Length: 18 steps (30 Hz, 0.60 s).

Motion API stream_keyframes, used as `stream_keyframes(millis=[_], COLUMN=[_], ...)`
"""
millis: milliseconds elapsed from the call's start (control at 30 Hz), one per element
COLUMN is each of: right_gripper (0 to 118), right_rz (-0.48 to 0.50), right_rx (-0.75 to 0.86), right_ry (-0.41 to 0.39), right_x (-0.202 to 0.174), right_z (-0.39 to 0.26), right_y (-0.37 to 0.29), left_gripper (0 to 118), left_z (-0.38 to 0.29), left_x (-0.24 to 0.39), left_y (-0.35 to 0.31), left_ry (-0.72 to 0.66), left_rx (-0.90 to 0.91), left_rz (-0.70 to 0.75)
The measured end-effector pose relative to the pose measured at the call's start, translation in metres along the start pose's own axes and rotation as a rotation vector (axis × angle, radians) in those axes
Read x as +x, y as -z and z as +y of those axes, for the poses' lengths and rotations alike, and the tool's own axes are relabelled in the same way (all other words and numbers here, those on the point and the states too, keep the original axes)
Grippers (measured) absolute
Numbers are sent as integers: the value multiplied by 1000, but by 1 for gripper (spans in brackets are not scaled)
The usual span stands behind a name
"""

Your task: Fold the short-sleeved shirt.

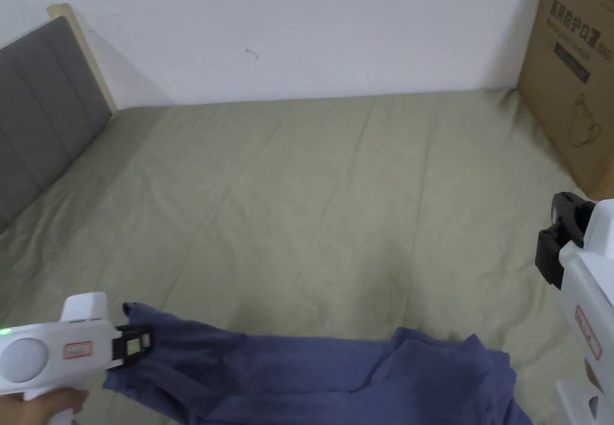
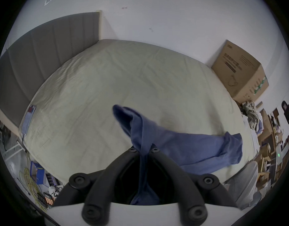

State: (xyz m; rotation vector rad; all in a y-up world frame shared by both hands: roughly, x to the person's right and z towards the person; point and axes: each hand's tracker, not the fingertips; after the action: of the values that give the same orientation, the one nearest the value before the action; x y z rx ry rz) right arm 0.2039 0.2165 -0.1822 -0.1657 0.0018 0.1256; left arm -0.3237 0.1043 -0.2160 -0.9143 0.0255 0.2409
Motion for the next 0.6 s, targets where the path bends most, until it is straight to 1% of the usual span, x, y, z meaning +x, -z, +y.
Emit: stream_keyframes(millis=[167,233,333,433,533,600], right_gripper=[0,0,0,0,0,0], right_rz=[8,7,3,-8,-19,-27], right_rx=[5,6,5,4,-1,-5], right_ry=[-2,-2,-2,-9,-8,-8], right_x=[8,13,19,25,31,34], right_z=[-1,-1,-2,-3,-4,-6], right_y=[-8,-10,-14,-18,-21,-22], left_gripper=[5,5,5,5,5,5], left_z=[-5,-5,-18,-33,-49,-61], left_x=[80,103,147,179,196,204], left_y=[19,32,61,90,118,134], left_ry=[62,86,141,163,158,164], left_rx=[-66,-92,-148,-213,-283,-290], left_rz=[-135,-163,-179,-185,-154,-152])
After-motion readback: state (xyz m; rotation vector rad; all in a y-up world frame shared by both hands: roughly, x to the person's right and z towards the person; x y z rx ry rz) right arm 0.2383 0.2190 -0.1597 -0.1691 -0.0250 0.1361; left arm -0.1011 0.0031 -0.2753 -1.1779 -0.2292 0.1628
